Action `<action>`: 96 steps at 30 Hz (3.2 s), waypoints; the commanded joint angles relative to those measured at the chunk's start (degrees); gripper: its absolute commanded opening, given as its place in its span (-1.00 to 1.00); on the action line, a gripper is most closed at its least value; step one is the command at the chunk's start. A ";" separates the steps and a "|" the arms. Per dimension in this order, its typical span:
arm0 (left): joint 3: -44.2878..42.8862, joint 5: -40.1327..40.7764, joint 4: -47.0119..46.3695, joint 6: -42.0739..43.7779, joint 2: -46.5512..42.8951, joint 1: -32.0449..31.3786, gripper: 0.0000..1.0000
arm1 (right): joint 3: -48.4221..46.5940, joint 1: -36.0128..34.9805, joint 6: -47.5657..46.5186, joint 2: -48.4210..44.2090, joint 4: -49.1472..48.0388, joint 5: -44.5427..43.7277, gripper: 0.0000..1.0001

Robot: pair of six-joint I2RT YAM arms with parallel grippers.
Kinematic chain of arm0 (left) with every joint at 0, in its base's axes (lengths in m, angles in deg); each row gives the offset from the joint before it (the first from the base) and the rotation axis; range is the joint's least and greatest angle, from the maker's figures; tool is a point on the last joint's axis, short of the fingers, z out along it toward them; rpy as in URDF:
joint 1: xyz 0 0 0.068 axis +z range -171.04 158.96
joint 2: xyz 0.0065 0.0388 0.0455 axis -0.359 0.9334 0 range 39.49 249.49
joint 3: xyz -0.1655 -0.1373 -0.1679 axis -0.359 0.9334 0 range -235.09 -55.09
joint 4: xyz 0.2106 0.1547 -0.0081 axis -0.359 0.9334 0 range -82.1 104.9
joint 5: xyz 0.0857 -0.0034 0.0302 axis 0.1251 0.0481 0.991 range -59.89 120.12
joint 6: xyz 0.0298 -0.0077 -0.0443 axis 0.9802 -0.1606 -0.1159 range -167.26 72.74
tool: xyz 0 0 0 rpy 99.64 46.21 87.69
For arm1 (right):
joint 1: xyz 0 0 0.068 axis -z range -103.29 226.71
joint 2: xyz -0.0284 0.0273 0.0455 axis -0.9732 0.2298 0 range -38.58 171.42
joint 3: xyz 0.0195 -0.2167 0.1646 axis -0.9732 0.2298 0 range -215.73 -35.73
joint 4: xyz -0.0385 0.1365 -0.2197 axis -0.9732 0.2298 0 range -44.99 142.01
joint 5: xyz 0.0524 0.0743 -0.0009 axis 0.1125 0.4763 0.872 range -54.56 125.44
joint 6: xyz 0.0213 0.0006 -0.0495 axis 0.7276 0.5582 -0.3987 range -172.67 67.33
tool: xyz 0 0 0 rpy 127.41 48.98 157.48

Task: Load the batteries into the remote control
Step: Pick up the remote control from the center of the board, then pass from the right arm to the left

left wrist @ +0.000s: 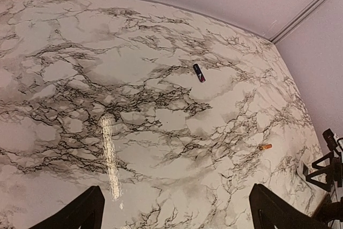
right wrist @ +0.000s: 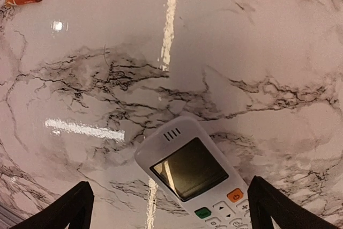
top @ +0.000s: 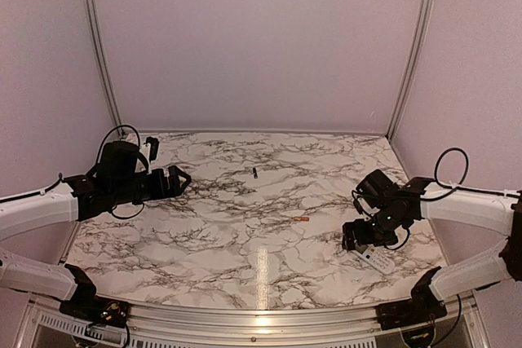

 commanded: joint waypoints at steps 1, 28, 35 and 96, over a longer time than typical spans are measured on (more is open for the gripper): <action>-0.15 -2.25 -2.40 -0.85 -1.97 -0.30 0.98 | -2.67 -1.55 1.94 2.02 4.42 -4.67 0.97; -1.32 -5.04 -3.21 -0.65 -3.63 -0.30 0.98 | -1.74 -3.66 0.41 9.06 1.68 -1.33 0.59; -1.29 -5.77 -3.96 -1.07 -2.82 -0.30 0.98 | -1.11 -4.76 0.36 10.18 1.60 -0.26 0.48; 6.83 -29.48 -47.24 -0.57 2.42 -17.75 0.91 | -25.75 -19.08 18.57 28.60 -93.61 43.92 -0.31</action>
